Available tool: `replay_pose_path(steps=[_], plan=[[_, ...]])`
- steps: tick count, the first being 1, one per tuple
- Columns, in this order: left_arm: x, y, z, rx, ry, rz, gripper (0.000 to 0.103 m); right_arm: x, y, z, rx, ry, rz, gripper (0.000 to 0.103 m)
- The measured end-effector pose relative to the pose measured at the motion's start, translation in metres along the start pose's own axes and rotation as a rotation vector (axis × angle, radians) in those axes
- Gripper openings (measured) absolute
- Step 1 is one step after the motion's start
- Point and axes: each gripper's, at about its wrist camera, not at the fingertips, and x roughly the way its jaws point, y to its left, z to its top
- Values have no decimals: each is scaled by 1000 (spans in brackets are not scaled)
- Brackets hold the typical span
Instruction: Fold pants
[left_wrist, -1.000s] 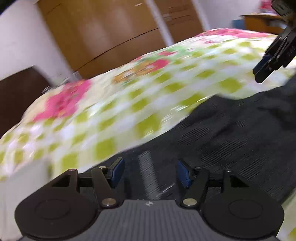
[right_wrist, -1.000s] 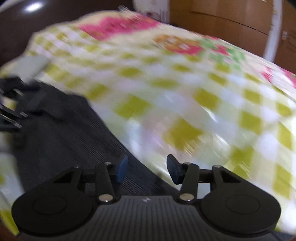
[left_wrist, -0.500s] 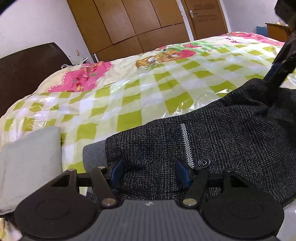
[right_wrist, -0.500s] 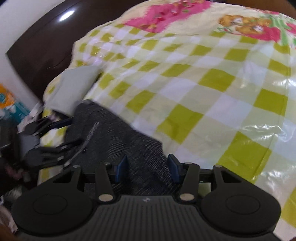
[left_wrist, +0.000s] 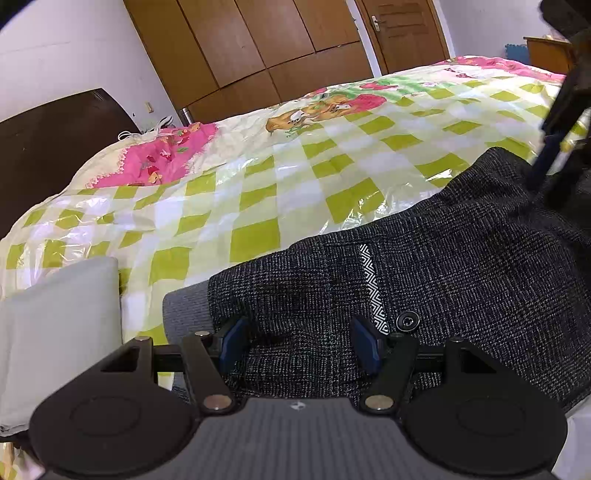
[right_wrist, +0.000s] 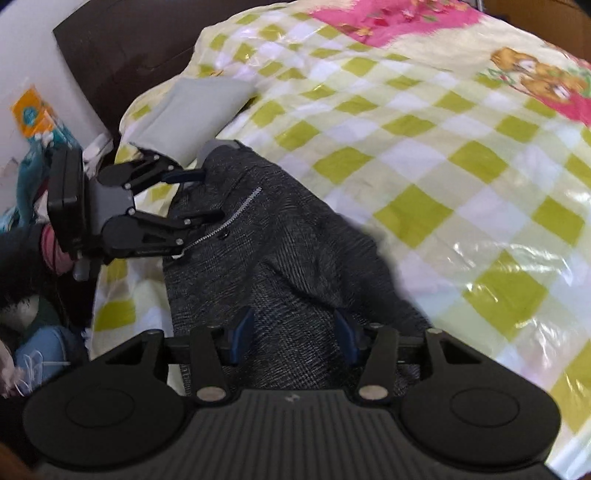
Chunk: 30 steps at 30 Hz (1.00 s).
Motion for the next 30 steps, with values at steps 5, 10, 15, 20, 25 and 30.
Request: replay_pose_path(steps=[5, 10, 15, 20, 25, 30], plan=[[-3, 2, -2, 6, 7, -10, 74, 16, -20, 10, 43, -7, -37, 48], [1, 3, -1, -28, 5, -8, 74, -21, -35, 16, 84, -152, -20, 48], [-2, 1, -3, -36, 7, -3, 74, 12, -47, 17, 122, -42, 63, 47], [-1, 1, -1, -26, 13, -2, 74, 10, -6, 13, -22, -36, 151, 43], [-1, -2, 2, -38, 7, 10, 74, -11, -31, 19, 11, -140, 45, 46], [0, -6, 3, -27, 13, 14, 74, 12, -80, 14, 138, -82, 67, 48]])
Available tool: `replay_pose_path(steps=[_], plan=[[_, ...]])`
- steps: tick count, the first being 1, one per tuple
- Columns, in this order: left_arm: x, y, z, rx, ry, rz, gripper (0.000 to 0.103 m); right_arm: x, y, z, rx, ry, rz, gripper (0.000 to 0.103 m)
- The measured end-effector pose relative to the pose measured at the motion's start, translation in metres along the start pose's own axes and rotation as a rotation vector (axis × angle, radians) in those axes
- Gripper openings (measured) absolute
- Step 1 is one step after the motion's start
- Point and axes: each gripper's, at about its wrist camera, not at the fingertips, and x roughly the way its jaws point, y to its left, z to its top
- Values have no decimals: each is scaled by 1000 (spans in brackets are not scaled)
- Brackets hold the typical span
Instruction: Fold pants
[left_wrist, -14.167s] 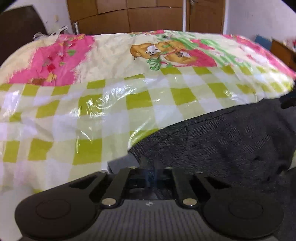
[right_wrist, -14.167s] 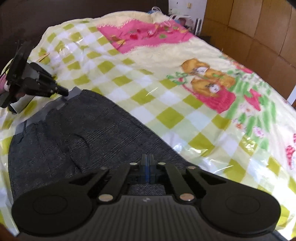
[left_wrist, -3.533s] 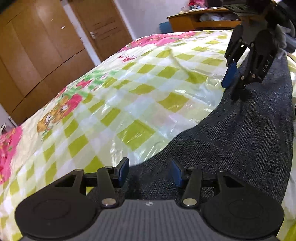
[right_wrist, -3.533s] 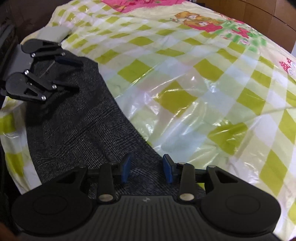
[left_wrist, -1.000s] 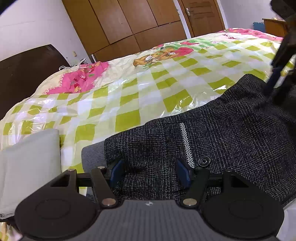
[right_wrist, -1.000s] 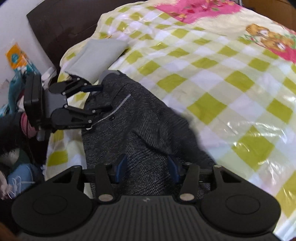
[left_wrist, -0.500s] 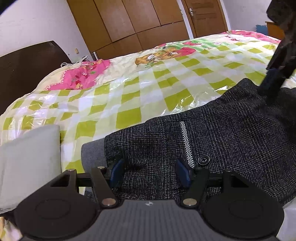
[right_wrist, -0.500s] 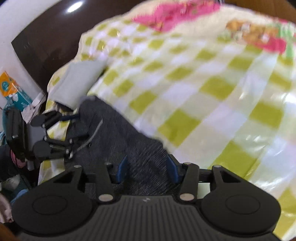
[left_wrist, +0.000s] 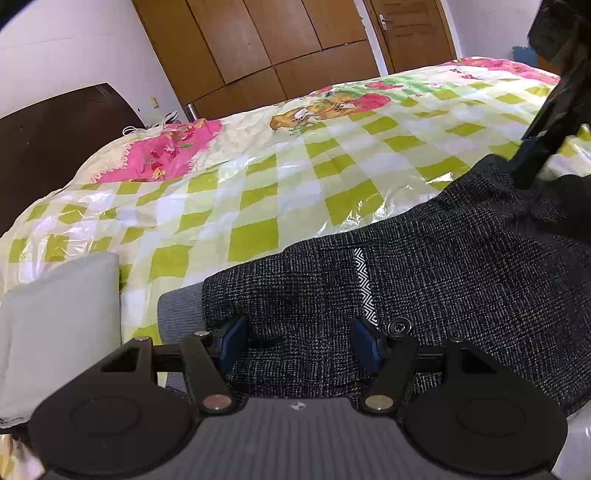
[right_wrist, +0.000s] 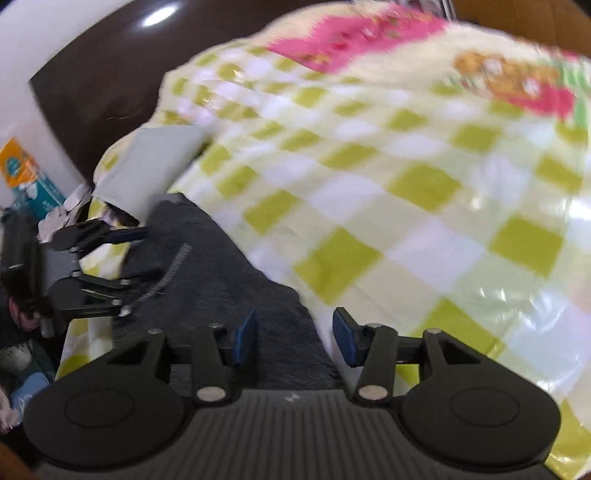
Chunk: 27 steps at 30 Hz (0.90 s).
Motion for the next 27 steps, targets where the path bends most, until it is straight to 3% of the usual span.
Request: replay_pose_path(steps=[3, 6, 17, 20, 24, 27], plan=[[2, -2, 1, -5, 7, 3, 74, -3, 15, -8, -41, 0, 82, 49], [1, -4, 2, 4, 9, 10, 75, -15, 35, -16, -98, -13, 84, 49], [2, -6, 1, 18, 11, 17, 75, -27, 71, -29, -300, -50, -96, 48], [2, -5, 1, 14, 9, 16, 75, -28, 66, -25, -285, -90, -78, 48], [1, -5, -1, 7, 5, 13, 75, -5, 58, -14, -283, -14, -82, 48], [1, -4, -1, 2, 1, 7, 75, -4, 52, -7, -220, 3, 5, 48]])
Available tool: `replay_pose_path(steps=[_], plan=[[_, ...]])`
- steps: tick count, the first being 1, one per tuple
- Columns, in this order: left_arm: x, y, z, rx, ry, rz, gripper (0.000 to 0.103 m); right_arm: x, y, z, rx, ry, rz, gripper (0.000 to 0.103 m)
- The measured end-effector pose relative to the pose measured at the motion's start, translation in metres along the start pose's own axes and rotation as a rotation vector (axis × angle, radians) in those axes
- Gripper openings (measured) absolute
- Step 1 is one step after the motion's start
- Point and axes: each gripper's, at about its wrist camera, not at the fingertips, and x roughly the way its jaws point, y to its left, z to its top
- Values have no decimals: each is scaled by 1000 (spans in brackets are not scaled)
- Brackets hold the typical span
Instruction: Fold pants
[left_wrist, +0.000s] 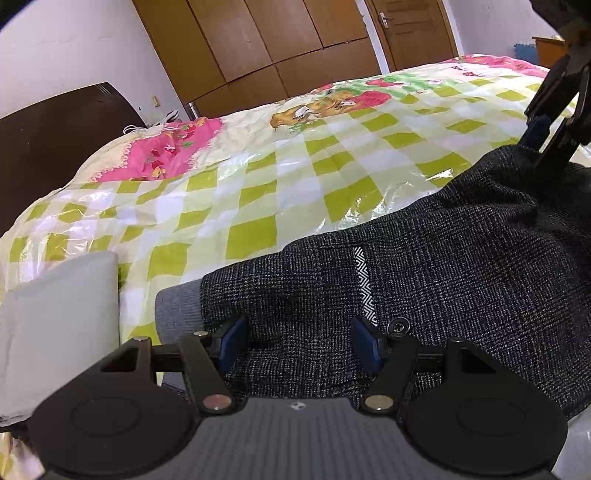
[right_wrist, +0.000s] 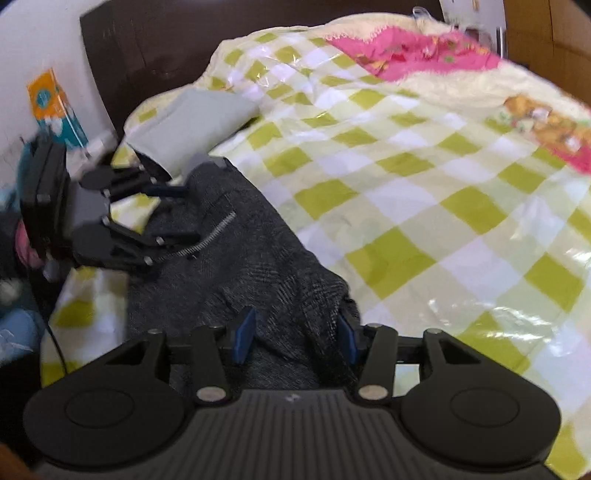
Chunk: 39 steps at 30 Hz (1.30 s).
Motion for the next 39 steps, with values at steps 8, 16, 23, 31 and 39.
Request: replay_pose_path(steps=[8, 16, 23, 31, 39], plan=[[-2, 2, -2, -12, -14, 0, 75, 16, -1, 7, 69, 18, 32, 50], [9, 16, -14, -30, 44, 141, 76, 25, -62, 8, 537, -220, 100, 8], [-2, 31, -20, -9, 30, 165, 77, 43, -65, 13, 479, -132, -66, 8], [-28, 25, -2, -17, -93, 129, 77, -4, -46, 14, 348, -112, -339, 32], [-30, -80, 43, 91, -233, -199, 77, -82, -18, -59, 507, -140, -500, 32]])
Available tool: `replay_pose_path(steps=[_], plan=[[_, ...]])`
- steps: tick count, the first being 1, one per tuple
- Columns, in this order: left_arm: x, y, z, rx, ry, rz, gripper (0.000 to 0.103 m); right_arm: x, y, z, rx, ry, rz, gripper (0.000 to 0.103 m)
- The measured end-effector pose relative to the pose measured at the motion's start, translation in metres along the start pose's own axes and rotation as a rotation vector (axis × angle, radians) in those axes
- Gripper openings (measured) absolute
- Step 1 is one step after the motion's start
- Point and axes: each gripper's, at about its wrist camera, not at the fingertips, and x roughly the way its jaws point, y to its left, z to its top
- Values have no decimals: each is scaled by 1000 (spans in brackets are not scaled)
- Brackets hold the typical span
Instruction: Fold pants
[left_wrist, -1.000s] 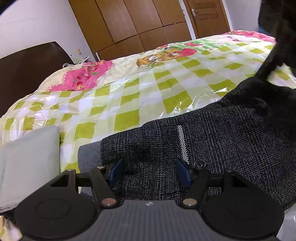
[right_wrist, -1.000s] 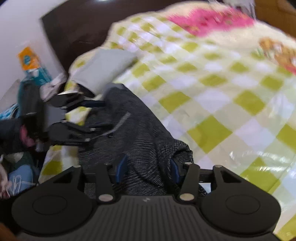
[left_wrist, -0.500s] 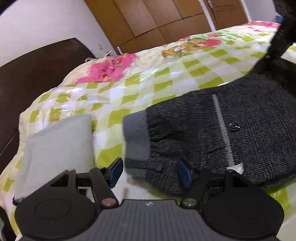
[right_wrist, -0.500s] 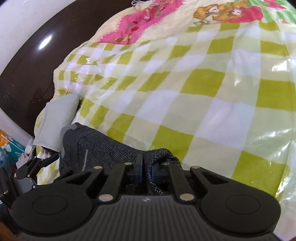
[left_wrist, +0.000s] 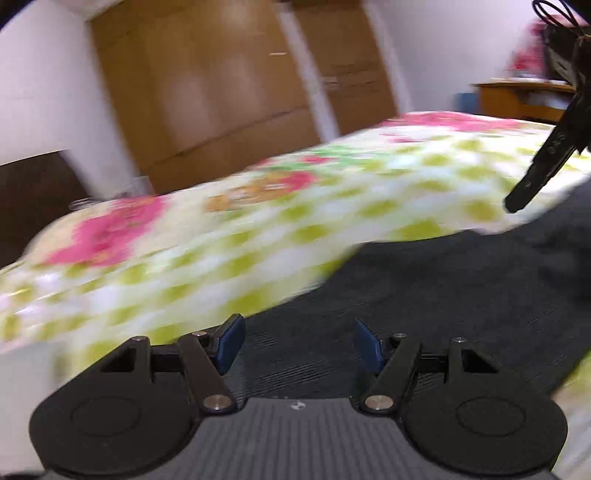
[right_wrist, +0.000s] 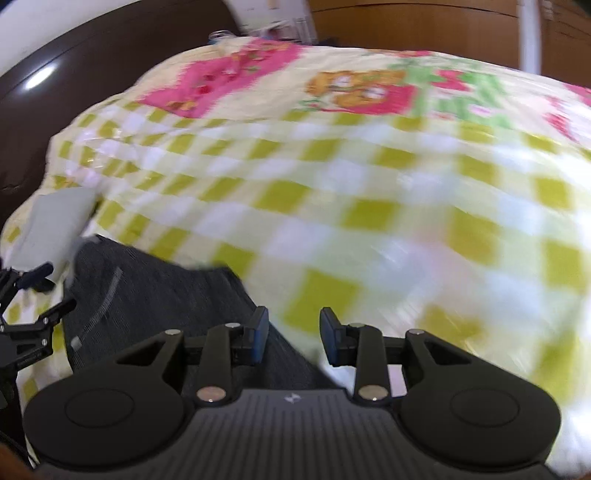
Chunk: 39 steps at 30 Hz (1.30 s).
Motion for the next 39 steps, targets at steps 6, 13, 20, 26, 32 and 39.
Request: replay_pose_path(steps=[6, 13, 20, 26, 32, 39], plan=[[38, -89, 19, 294, 108, -127, 75, -67, -72, -84, 282, -13, -146, 32], [49, -123, 62, 223, 183, -186, 75, -179, -156, -188, 621, -210, -315, 33], [53, -185, 78, 302, 189, -239, 76, -221, -203, -255, 827, -358, -354, 30], [51, -209, 88, 360, 179, -247, 76, -209, -228, -269, 960, -480, -265, 33], [50, -211, 90, 375, 187, -247, 76, -206, -237, -262, 972, -498, -296, 30], [52, -214, 91, 368, 178, -254, 76, -233, -224, -266, 890, -484, -412, 30]])
